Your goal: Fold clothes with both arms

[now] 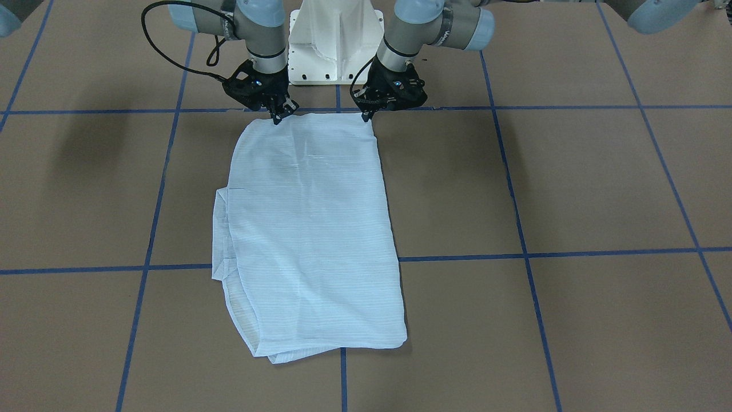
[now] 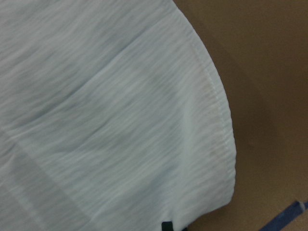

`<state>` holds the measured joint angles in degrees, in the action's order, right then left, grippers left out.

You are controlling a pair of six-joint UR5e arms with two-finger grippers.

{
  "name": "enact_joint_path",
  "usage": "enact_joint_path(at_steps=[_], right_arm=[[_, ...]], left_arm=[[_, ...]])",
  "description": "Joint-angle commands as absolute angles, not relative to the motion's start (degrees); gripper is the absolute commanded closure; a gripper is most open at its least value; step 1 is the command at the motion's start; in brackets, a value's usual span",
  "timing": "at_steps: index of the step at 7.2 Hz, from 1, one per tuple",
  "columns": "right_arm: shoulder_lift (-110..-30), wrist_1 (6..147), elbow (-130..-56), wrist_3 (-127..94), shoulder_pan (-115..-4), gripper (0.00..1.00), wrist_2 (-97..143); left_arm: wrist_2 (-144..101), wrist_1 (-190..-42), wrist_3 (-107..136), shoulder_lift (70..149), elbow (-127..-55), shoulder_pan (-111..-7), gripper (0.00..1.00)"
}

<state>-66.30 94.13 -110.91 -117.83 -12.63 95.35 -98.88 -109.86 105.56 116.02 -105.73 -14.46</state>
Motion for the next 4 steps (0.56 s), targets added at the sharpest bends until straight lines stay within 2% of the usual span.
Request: enact_joint_path(at_steps=[1, 4], right_arm=[[-66.1, 94.1, -114.7, -118.1, -13.4, 1.00, 95.4], [-67.0, 94.2, -118.3, -117.8, -13.6, 1.00, 96.2]], left_arm=[[-99.1, -109.9, 105.5, 116.0, -106.8, -15.0, 1.00], [-99.6, -108.6, 105.4, 115.0, -112.2, -15.4, 1.00]])
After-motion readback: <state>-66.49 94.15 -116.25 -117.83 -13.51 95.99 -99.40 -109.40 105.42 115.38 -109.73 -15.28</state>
